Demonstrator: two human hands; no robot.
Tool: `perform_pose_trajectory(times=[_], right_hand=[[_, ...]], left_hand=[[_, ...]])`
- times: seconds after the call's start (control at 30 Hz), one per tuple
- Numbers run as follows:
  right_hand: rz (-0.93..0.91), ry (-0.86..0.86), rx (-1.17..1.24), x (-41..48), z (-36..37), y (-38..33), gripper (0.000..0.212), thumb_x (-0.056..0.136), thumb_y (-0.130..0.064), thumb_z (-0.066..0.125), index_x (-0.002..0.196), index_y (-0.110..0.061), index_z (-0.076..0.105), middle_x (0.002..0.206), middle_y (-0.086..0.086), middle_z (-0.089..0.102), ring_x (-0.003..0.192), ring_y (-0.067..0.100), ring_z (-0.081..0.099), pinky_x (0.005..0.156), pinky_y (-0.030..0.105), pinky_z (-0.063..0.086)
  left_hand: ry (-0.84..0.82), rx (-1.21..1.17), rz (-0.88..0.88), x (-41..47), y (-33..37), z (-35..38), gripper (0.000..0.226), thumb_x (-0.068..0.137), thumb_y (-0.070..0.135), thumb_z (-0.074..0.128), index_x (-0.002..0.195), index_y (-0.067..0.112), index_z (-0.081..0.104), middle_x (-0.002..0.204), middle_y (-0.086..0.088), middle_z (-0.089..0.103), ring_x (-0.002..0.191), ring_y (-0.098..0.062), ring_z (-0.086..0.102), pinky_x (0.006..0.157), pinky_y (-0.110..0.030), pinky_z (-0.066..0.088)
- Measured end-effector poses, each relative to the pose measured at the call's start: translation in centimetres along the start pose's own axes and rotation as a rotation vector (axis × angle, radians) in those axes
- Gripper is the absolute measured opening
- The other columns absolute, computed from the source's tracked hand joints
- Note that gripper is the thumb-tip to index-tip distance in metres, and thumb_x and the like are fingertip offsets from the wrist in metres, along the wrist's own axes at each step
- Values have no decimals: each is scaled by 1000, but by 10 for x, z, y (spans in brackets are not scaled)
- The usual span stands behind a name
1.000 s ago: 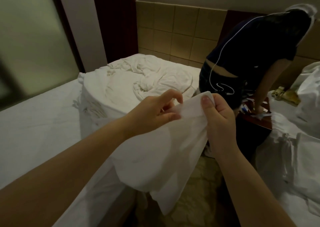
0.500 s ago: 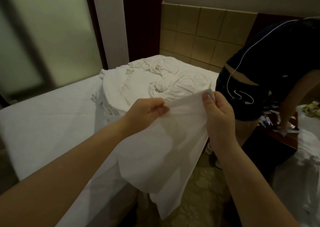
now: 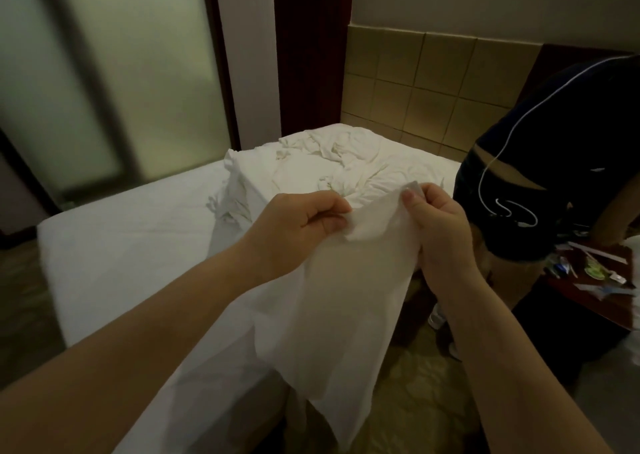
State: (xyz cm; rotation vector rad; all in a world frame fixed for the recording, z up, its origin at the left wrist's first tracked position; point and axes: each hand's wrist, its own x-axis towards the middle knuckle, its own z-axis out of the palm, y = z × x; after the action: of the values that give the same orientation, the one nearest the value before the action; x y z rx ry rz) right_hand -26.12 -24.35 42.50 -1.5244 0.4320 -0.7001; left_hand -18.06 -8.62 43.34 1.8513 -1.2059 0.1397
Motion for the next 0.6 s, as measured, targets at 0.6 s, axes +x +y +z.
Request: perform_pose_trajectory(times=[0.6], right_hand=[[-368,-474,-271,-34,-9,-50,30,72,-64,59,88,-39,60,76,-26,61,72,-6,58,59,10,45]], left_hand=[[78,-42,-29,-24,54,-10,20,91,6,56,85,24,63,76,21,60,75,10,56,71,-4,41]])
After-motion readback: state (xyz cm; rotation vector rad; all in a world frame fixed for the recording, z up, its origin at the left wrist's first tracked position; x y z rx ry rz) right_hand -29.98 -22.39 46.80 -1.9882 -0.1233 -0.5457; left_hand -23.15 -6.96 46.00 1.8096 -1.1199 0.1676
